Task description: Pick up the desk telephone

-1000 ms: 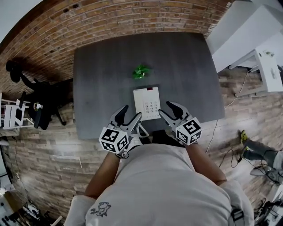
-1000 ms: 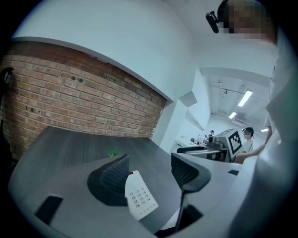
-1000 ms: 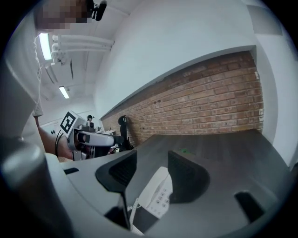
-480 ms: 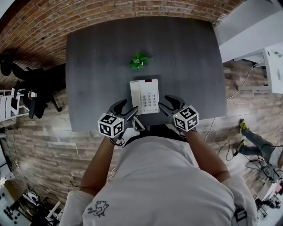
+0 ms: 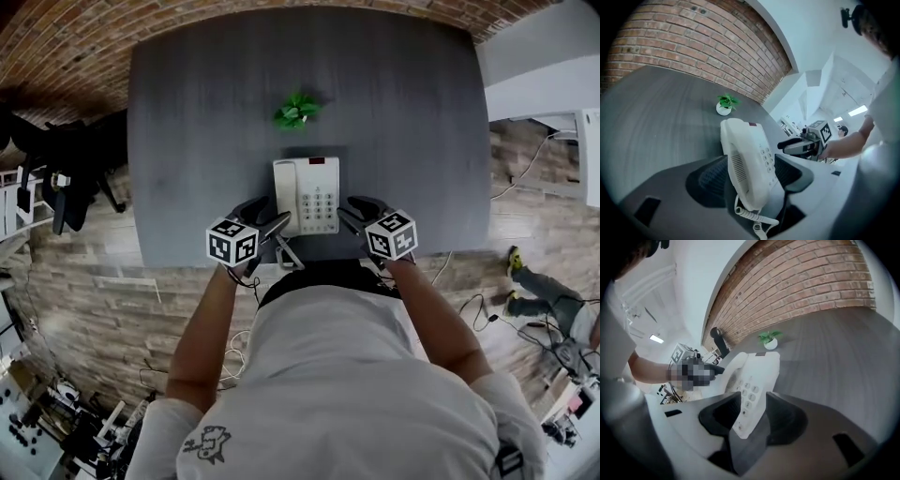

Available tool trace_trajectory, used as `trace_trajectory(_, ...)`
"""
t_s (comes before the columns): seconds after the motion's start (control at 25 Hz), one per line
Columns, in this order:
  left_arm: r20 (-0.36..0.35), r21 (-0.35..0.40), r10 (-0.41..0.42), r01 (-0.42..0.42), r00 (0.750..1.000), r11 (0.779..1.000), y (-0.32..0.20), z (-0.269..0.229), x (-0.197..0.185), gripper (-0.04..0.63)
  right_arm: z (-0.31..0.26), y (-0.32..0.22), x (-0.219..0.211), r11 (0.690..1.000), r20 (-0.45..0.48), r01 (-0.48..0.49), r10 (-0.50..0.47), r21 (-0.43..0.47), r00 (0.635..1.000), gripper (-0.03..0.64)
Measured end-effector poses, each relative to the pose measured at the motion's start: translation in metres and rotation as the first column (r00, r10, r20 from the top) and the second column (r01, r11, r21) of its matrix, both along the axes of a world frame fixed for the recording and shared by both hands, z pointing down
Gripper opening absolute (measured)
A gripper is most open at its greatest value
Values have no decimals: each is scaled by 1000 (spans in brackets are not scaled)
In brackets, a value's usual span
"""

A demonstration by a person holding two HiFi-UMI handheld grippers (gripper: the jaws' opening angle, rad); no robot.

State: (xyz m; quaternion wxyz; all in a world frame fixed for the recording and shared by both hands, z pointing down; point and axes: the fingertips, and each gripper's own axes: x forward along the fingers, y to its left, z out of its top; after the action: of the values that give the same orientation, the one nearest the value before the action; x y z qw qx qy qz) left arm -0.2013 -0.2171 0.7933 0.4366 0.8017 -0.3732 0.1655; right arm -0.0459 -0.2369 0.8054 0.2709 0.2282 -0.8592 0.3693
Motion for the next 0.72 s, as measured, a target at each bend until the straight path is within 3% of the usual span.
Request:
trace_trajectory(0.4, -110, -64, -14, 7, 994, 998, -9, 33, 4, 345, 41, 2, -2, 989, 36, 1, 4, -145, 999, 146)
trace_trajectory(0.72, -241, -103, -14, -11, 971, 995, -9, 40, 9, 367, 49, 4, -7, 974, 116, 19, 8, -226, 993, 141)
